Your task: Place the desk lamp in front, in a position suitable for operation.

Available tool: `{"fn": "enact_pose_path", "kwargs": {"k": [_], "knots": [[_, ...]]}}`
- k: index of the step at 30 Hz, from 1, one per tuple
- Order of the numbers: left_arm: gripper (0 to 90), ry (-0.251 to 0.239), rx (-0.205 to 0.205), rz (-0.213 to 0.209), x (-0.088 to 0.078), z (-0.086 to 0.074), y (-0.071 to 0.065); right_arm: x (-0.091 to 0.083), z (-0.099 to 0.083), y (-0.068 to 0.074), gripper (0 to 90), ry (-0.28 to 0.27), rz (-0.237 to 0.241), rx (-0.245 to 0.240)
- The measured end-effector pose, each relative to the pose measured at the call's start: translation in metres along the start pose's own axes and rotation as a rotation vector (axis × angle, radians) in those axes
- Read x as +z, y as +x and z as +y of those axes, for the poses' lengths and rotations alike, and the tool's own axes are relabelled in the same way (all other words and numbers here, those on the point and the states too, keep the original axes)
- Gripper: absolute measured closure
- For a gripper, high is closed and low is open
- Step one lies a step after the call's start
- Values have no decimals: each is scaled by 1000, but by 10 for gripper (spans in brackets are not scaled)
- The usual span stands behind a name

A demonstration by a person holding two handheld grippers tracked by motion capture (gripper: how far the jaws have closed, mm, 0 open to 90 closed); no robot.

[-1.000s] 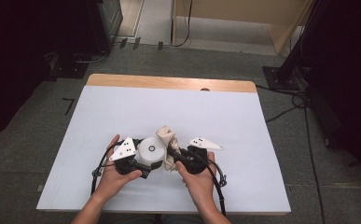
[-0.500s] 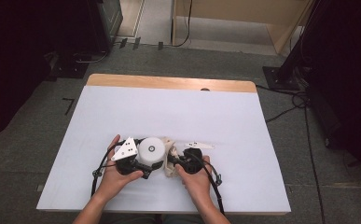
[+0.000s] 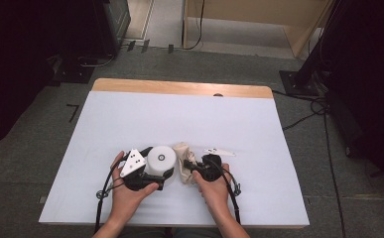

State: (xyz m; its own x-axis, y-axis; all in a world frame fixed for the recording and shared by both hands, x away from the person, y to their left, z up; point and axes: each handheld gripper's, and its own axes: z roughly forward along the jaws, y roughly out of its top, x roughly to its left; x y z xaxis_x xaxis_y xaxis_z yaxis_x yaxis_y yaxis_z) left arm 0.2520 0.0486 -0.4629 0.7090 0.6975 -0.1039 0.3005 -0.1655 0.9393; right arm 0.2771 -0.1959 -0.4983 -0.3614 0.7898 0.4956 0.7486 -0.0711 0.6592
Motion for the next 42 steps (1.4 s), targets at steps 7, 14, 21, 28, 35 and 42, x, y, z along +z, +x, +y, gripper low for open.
{"fn": "enact_pose_path", "kwargs": {"k": [7, 14, 21, 28, 35, 42], "knots": [[0, -11, -3, 133, 6, -4, -21, 0, -1, 1, 783, -5, -1, -6], [78, -13, 16, 116, 6, -4, -15, 0, -1, 1, 783, -5, -3, -9], [84, 15, 79, 1, 6, 1, 4, -4, 2, 1, 783, -22, -1, 0], [85, 24, 152, -217, 5, 8, 27, -11, 7, 0, 784, -46, -2, -5], [84, 39, 191, -409, 9, 6, 44, -14, 9, 0, 784, -60, 4, 2], [83, 33, 200, -427, 11, 5, 45, -16, 10, 4, 784, -73, 18, 2]]}}
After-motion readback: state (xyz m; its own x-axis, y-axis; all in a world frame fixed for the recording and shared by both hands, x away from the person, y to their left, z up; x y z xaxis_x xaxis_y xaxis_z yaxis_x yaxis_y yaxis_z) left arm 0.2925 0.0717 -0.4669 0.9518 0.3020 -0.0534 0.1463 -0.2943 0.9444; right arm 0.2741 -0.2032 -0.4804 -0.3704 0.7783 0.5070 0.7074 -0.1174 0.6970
